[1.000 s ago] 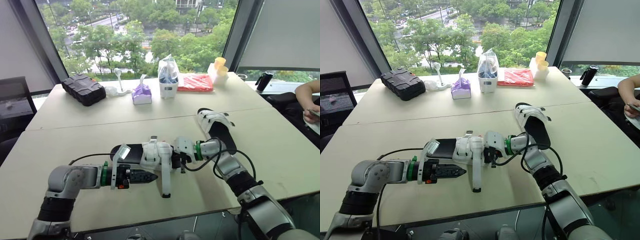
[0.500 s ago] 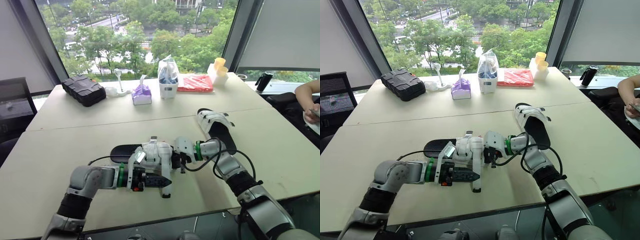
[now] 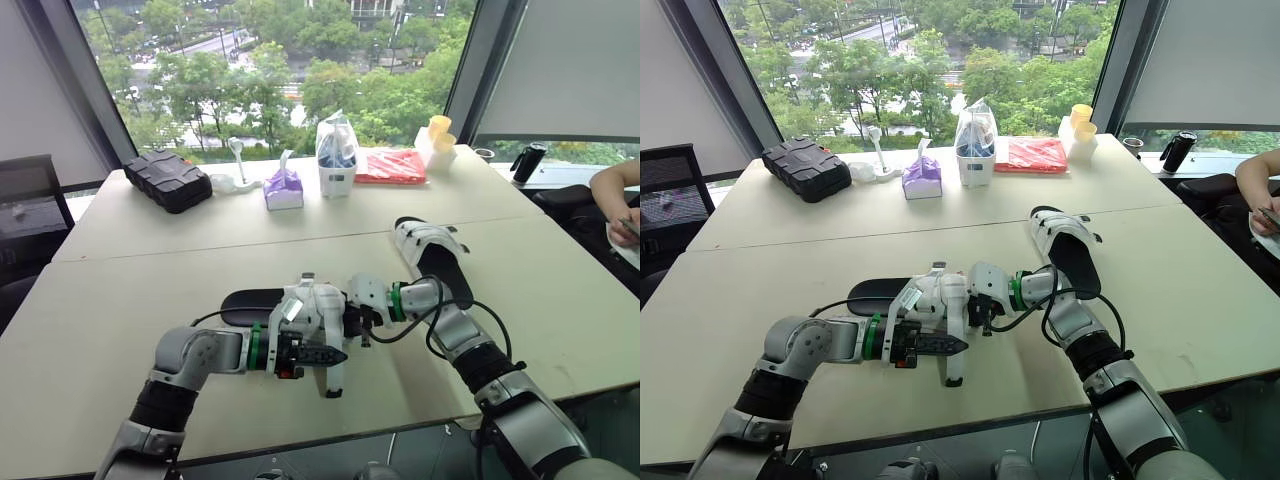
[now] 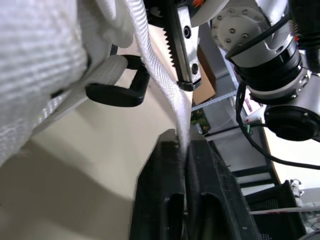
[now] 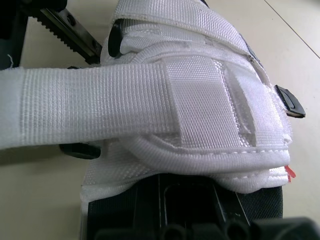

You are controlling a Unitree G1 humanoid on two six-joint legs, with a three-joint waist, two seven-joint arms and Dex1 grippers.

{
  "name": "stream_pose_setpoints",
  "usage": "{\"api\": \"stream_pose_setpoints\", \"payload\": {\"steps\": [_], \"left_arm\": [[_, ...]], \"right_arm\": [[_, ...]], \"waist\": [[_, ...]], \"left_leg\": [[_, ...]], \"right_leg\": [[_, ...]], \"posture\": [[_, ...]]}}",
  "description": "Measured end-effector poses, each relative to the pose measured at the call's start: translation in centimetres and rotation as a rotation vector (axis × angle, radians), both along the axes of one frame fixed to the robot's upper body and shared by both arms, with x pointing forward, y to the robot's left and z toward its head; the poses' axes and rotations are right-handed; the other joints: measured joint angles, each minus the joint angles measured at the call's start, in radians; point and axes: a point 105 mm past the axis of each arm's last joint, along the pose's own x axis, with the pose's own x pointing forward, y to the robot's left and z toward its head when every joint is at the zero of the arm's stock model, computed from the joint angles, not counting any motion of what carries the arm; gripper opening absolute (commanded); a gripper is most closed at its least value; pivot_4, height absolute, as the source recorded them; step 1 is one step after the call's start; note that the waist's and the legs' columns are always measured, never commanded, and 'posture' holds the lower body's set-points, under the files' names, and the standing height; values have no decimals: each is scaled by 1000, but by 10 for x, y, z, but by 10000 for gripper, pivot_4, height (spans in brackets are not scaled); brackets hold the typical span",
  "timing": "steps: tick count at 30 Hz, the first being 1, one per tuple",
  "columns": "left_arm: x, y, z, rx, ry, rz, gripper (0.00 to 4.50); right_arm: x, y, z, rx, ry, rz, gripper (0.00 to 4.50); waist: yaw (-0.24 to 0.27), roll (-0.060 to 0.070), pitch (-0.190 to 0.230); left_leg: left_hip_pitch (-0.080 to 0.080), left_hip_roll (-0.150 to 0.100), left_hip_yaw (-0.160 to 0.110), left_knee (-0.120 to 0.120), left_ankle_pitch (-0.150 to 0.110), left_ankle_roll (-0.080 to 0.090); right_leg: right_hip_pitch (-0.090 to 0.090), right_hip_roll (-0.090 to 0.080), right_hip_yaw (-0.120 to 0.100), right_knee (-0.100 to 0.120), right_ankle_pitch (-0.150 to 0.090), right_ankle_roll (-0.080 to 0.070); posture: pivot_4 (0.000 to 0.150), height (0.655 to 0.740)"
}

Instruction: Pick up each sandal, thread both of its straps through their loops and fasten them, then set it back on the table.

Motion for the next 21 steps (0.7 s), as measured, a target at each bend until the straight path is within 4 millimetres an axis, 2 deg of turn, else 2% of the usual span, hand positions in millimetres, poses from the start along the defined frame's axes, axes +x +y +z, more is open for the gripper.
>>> {"api": "stream_pose_setpoints", "payload": {"steps": [3,5,8,14,21], "left_arm": [[4,3,21,-59,-11,-16,262],[14,9,44,-112,-52,-9,262],[27,17,64,-157,-85,11,262],[45,24,54,-136,-66,48,262],[65,14,57,-114,-143,41,262]], "right_arm": [[0,0,0,-1,1,-1,0],[0,0,0,-1,1,-1,0],[0,0,0,-1,2,2,0],[0,0,0,-1,-1,1,0],[0,0,0,-1,-2,1,0]], "waist": [[1,0,0],[1,0,0],[-1,1,0],[0,0,0],[-1,0,0]], "left_leg": [[0,0,0,0,0,0],[0,0,0,0,0,0],[0,0,0,0,0,0],[0,0,0,0,0,-1],[0,0,0,0,0,-1]], "right_leg": [[0,0,0,0,0,0],[0,0,0,0,0,0],[0,0,0,0,0,0],[0,0,0,0,0,0],[0,0,0,0,0,0]], "posture": [[1500,7400],[1500,7400],[1500,7400],[1500,7400],[1500,7400]]}}
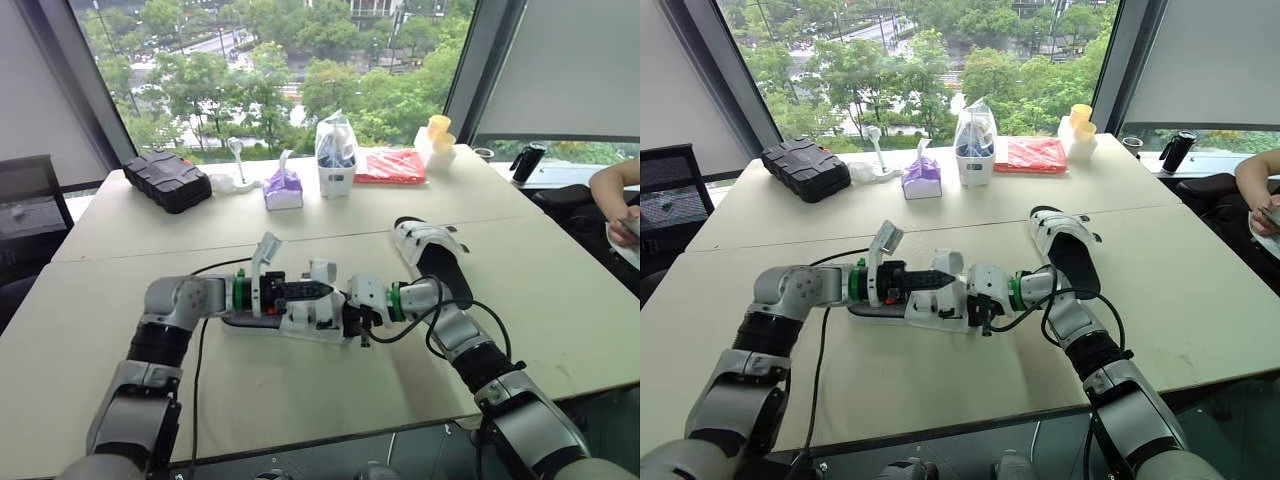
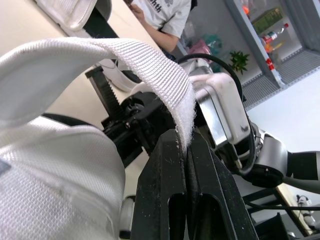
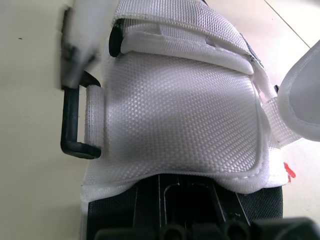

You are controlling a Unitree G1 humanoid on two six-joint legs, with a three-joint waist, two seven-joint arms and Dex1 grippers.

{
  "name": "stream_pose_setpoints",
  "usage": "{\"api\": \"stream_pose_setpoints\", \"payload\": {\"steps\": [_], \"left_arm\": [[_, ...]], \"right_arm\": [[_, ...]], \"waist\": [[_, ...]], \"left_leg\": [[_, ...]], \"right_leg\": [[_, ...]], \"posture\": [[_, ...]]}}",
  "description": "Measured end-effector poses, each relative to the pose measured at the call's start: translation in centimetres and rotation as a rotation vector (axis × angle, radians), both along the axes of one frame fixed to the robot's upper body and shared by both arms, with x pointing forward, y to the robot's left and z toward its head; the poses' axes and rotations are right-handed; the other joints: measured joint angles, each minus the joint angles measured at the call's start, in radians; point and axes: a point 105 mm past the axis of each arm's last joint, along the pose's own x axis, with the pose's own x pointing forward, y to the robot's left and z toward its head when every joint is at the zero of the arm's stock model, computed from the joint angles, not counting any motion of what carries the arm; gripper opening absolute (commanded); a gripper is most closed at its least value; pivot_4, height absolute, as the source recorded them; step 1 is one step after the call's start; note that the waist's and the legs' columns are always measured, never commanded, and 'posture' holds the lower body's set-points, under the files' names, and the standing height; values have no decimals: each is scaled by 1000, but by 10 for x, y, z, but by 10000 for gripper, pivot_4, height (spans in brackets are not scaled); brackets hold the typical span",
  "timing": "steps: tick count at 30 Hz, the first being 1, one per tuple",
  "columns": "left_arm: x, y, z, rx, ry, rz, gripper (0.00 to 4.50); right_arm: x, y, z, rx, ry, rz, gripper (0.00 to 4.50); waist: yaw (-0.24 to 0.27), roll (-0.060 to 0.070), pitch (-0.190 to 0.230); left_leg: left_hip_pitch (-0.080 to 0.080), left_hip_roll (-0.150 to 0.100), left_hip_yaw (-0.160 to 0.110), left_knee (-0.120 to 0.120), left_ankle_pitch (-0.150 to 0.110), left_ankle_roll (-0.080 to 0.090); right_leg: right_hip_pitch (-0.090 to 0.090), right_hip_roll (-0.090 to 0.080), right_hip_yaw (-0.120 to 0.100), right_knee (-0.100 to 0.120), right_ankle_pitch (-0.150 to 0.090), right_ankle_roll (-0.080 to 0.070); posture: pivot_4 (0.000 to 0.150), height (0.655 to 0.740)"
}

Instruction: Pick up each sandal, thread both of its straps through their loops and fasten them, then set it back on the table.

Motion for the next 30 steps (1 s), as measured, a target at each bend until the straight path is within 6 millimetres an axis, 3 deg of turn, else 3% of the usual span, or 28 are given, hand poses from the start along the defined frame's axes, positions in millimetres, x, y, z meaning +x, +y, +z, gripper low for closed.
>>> {"api": "stream_pose_setpoints", "payload": {"steps": [8,30], "left_arm": [[7,-3,-9,36,-14,-27,262],[7,-12,-8,29,7,-110,262]], "right_arm": [[-1,0,-1,-1,4,1,0],[-3,-1,-2,0,2,-3,0]], "waist": [[-1,0,0],[-1,0,0]], "left_leg": [[0,0,0,0,0,0],[-1,0,0,0,0,0]], "right_leg": [[0,0,0,0,0,0],[-1,0,0,0,0,0]], "posture": [[1500,7400],[1500,7400]]}}
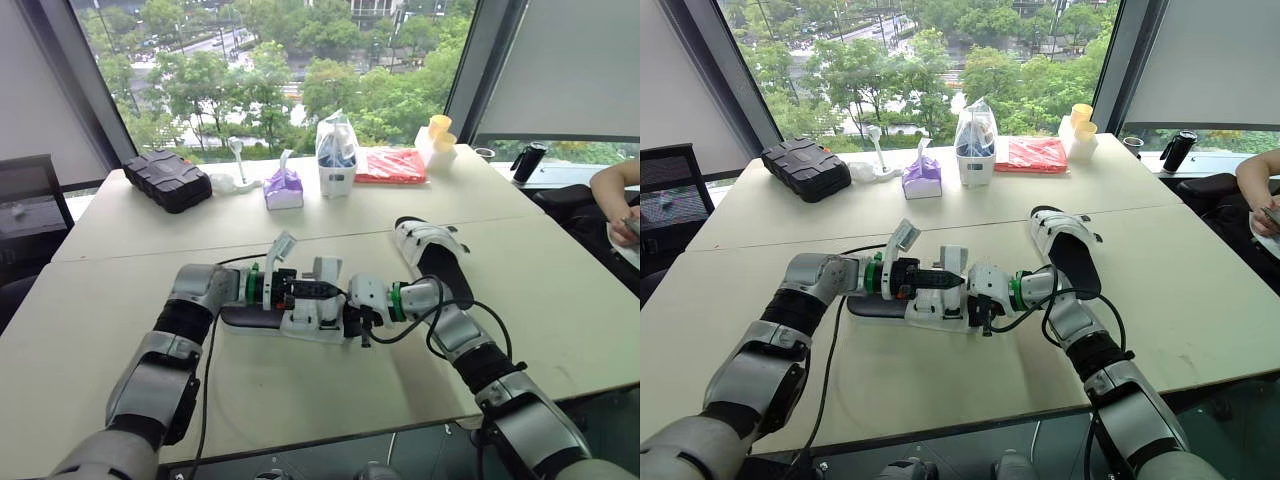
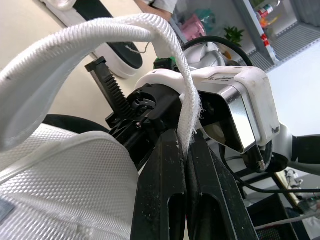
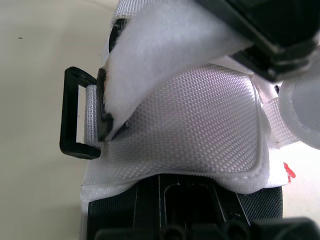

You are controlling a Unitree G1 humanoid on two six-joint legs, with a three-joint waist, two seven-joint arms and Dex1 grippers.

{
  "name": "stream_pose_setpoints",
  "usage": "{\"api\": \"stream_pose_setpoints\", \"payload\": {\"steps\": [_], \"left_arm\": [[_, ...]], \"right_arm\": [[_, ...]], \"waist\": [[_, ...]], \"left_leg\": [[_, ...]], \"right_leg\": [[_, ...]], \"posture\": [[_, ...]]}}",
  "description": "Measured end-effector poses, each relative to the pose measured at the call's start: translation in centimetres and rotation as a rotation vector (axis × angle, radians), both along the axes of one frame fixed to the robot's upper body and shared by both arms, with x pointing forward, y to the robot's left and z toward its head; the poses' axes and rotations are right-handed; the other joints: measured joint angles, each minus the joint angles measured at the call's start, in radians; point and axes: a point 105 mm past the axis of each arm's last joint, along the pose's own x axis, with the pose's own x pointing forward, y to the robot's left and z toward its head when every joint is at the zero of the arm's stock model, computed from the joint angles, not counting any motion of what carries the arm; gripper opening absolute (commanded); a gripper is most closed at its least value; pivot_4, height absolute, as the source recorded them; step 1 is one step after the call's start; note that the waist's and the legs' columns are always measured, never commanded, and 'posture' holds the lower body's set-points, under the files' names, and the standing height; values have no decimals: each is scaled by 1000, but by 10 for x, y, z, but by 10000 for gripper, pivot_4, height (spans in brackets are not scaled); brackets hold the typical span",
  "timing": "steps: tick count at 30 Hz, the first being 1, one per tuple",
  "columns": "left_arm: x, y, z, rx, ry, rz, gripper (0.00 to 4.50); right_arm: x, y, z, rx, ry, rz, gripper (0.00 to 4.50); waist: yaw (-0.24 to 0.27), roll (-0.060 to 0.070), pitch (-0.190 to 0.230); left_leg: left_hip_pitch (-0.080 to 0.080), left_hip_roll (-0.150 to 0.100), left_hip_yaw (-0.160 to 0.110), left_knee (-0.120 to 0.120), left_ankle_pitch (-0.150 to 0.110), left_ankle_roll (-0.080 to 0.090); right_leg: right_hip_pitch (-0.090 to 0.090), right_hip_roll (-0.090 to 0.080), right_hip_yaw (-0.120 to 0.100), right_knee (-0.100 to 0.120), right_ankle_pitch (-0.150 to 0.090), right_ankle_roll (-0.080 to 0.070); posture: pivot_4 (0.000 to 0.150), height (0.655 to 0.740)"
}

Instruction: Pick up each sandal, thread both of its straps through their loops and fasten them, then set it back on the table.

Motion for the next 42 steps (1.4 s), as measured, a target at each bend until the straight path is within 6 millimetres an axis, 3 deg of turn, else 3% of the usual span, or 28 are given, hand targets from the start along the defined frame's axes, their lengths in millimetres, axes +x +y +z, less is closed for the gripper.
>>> {"api": "stream_pose_setpoints", "payload": {"steps": [23,42], "left_arm": [[1,-1,8,-7,-5,-9,262],[0,1,0,20,-34,-18,262]], "right_arm": [[0,-1,0,-3,-4,-3,0],[0,-1,0,-4,-4,-3,0]], "waist": [[1,0,0],[1,0,0]], "left_leg": [[0,0,0,0,0,0],[0,0,0,0,0,0]], "right_leg": [[0,0,0,0,0,0],[0,0,0,0,0,0]], "posture": [[1500,7400],[1500,7400]]}}
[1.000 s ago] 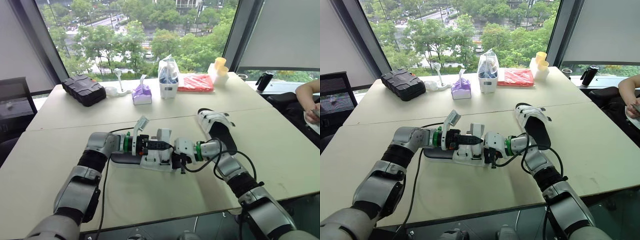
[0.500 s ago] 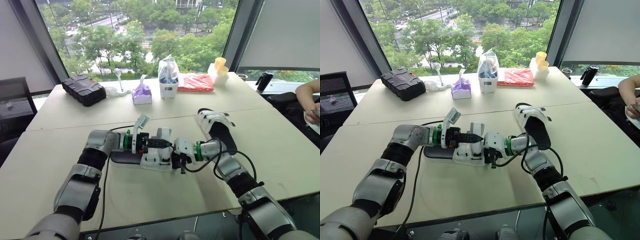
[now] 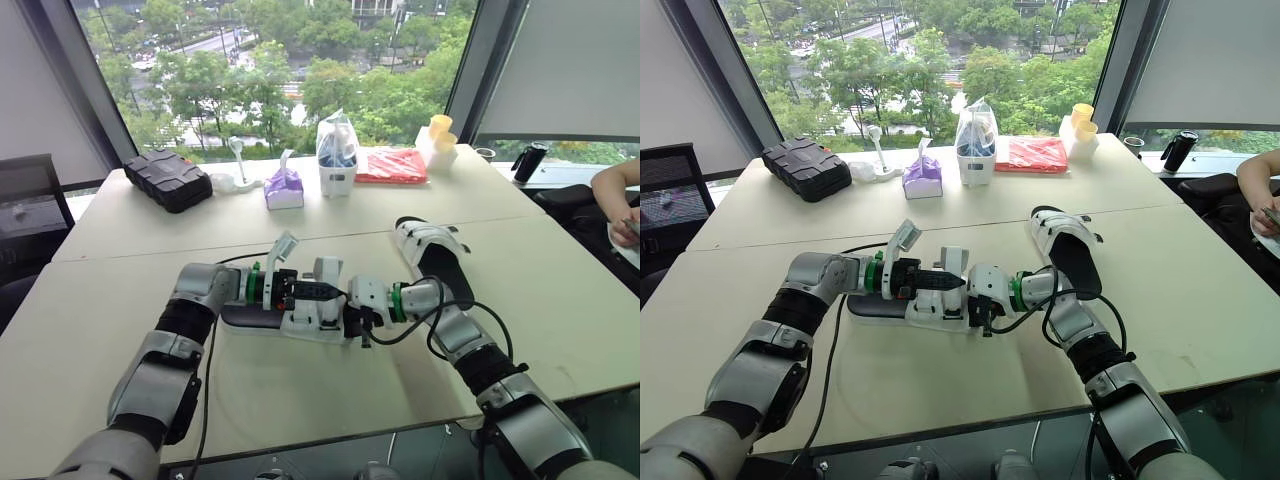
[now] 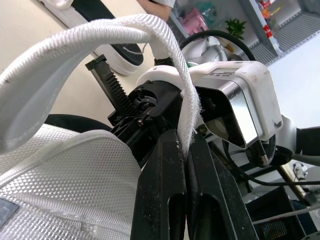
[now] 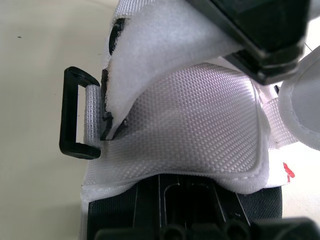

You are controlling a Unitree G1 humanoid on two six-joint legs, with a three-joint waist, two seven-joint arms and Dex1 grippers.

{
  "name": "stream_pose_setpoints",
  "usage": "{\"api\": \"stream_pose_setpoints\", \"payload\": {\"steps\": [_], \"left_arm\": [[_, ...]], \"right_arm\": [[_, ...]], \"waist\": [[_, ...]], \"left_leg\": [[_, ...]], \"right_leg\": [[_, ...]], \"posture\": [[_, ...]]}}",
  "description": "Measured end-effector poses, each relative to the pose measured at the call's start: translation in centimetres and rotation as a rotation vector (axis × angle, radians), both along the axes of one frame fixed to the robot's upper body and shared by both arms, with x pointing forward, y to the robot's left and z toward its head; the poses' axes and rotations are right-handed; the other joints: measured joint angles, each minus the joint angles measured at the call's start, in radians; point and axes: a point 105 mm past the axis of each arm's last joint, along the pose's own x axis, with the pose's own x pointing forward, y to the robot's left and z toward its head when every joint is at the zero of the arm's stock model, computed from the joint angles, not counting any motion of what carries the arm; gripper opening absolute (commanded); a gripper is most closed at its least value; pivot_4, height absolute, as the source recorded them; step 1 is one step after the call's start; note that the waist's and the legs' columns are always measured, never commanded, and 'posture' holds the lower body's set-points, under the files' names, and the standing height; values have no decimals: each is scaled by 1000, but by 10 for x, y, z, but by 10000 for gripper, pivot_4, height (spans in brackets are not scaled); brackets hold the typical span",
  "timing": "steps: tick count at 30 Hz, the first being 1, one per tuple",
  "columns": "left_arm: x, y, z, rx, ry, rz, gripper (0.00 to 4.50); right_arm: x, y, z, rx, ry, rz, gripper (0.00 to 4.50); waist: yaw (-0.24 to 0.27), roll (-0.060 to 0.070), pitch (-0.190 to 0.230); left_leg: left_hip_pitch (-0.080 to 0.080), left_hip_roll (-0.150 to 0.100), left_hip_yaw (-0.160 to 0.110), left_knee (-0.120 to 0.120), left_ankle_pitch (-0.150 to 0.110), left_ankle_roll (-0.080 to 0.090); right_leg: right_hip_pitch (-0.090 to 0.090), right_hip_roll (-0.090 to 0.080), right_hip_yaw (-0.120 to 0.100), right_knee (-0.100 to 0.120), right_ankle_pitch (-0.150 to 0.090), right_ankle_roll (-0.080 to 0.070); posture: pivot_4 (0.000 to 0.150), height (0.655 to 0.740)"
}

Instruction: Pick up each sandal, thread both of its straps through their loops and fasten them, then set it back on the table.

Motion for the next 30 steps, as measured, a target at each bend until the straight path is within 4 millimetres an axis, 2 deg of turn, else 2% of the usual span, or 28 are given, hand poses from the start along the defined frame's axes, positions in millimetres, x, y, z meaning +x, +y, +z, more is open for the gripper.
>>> {"api": "stream_pose_setpoints", "payload": {"steps": [11,30], "left_arm": [[-5,-6,3,-15,30,-26,262],[-6,1,3,-1,25,-25,262]], "right_arm": [[1,0,2,-1,-6,1,0],[2,1,2,-4,-10,3,0]], "waist": [[0,0,0],[-1,0,0]], "left_leg": [[0,0,0,0,0,0],[0,0,0,0,0,0]], "right_leg": [[0,0,0,0,0,0],[0,0,0,0,0,0]], "posture": [[1500,7400],[1500,7400]]}}
